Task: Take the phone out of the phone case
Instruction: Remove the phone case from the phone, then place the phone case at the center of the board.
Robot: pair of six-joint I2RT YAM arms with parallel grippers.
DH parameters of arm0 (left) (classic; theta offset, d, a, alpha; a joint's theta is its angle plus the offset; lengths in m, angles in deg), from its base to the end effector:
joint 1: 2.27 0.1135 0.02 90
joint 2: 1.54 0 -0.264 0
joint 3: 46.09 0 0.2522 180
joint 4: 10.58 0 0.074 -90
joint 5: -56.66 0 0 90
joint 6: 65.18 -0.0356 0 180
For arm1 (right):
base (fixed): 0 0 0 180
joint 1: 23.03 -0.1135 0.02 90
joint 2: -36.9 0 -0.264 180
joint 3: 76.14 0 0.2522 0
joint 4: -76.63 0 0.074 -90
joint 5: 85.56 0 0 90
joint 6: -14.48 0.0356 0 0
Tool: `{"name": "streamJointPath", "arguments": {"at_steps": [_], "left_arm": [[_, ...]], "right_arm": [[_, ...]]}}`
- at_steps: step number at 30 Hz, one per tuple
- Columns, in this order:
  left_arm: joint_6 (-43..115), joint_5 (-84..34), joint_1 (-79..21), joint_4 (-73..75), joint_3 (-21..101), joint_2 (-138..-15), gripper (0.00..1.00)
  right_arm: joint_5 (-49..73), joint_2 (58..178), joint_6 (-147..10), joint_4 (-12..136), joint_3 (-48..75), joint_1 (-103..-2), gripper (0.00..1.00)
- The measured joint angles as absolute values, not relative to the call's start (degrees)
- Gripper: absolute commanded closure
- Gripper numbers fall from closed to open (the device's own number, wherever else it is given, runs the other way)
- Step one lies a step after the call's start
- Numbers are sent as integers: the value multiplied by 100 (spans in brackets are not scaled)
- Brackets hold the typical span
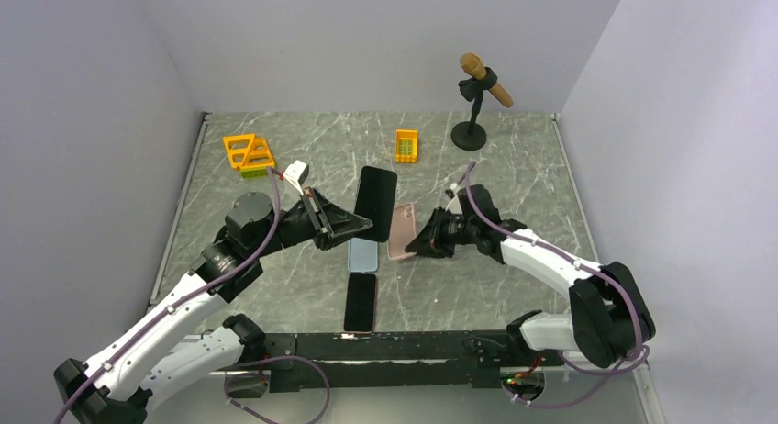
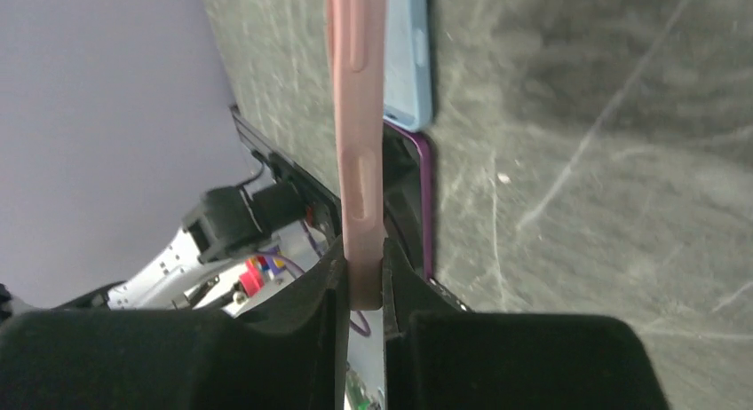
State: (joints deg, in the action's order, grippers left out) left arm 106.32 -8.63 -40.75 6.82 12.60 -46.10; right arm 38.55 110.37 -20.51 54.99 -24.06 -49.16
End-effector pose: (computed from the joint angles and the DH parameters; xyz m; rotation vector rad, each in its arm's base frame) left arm 0.1337 -0.1253 0.3542 -0.3456 1.9966 -1.8403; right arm 0.2205 0.1304 0.2040 0.3092 2.5746 1.3254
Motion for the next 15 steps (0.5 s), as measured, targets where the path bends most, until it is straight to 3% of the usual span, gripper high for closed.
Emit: {"name": "streamJointPath", "arguments": {"at_steps": [9, 15], "left_arm": [[10686, -841, -4193, 640, 720, -4603, 100], [11012, -1199, -4796, 430, 93, -4603, 100]], "right_arm": [[3916, 11662, -2030, 6190, -2720, -5364, 100], [3614, 12123, -2071, 6433, -2760, -5415, 100]]}}
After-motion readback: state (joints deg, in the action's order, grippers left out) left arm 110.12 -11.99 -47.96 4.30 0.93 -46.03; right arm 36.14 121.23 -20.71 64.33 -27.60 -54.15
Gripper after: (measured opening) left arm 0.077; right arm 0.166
